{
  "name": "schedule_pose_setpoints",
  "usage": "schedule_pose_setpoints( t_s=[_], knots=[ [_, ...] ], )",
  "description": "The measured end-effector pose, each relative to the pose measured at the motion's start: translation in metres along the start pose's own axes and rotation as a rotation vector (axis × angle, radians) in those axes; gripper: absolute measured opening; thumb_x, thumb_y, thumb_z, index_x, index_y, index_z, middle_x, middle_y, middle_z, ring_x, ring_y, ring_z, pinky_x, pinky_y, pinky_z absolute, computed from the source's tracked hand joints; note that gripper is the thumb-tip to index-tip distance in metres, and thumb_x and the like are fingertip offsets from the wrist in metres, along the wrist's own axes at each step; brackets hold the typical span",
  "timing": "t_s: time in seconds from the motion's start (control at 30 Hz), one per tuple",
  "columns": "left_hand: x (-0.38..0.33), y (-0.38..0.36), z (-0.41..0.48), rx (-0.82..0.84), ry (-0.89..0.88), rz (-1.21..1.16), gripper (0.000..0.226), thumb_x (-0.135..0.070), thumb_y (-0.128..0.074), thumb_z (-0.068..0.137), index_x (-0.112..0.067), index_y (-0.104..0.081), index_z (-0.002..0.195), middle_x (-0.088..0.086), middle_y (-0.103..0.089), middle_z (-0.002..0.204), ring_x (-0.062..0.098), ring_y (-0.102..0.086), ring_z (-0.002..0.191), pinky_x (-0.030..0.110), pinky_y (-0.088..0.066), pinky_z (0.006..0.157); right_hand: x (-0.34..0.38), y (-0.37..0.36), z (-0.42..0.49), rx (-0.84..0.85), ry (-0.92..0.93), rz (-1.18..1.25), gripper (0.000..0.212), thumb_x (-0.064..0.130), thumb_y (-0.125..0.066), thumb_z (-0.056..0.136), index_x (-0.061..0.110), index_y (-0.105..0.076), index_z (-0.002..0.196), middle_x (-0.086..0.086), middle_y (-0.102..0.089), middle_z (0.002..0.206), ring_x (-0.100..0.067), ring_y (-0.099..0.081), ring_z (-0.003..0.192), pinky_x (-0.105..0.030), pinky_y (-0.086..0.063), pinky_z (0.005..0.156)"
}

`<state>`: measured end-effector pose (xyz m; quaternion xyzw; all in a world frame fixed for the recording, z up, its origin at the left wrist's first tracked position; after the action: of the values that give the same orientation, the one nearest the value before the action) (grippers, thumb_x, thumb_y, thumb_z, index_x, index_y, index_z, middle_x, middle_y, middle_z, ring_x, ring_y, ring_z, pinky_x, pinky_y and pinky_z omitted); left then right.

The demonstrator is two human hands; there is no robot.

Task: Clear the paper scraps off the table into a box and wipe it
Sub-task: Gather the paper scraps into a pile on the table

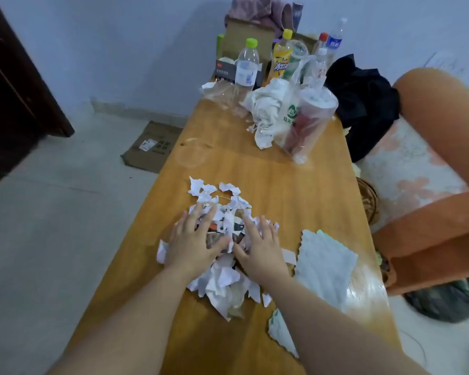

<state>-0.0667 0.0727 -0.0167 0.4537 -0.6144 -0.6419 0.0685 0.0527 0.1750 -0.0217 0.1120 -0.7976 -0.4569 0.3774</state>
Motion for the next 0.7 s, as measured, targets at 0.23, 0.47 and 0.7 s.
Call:
schedule_pose_setpoints(
  t_s=[0.23, 0.47, 0.7],
  knots=[
    [0.006, 0.011, 0.011, -0.120, -0.031, -0.082, 0.052, -0.042, -0.050, 0.089, -0.026, -0.039, 0.138, -0.008, -0.020, 0.155, 0.019, -0.031, 0.135, 0.037, -0.043, 0.098, -0.009, 0.026, 0.023, -0.203, -0.009, 0.033, 0.047, 0.025, -0.044, 0.095, 0.024, -0.036, 0.141, -0.008, -0.034, 0.150, -0.025, -0.024, 0.141, -0.036, -0.022, 0.114],
    [0.009, 0.058, 0.005, -0.304, -0.188, 0.109, 0.077, -0.071, -0.014, 0.083, -0.027, -0.033, 0.143, -0.001, -0.038, 0.150, 0.023, -0.029, 0.141, 0.044, -0.011, 0.116, -0.002, 0.052, 0.024, -0.345, -0.042, 0.158, 0.053, 0.048, -0.049, 0.090, 0.024, -0.037, 0.136, -0.004, -0.045, 0.138, -0.023, -0.038, 0.129, -0.038, -0.033, 0.106],
    [0.085, 0.043, 0.007, -0.236, 0.386, -0.392, 0.062, -0.056, -0.017, 0.093, -0.029, -0.017, 0.148, 0.003, -0.023, 0.157, 0.025, -0.020, 0.144, 0.047, -0.019, 0.116, 0.009, 0.026, 0.034, -0.247, -0.071, 0.247, 0.061, 0.061, -0.034, 0.091, 0.033, -0.028, 0.145, -0.001, -0.022, 0.157, -0.020, -0.014, 0.146, -0.044, -0.015, 0.119]
  ],
)
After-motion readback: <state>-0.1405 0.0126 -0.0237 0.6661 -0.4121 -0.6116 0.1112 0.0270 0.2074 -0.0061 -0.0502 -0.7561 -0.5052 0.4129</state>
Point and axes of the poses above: each hand's wrist, its own z-axis towards the middle knuckle, its own y-axis out of the back of the hand, x = y × z, the point moved 10 cm from there along z, towards the middle knuckle
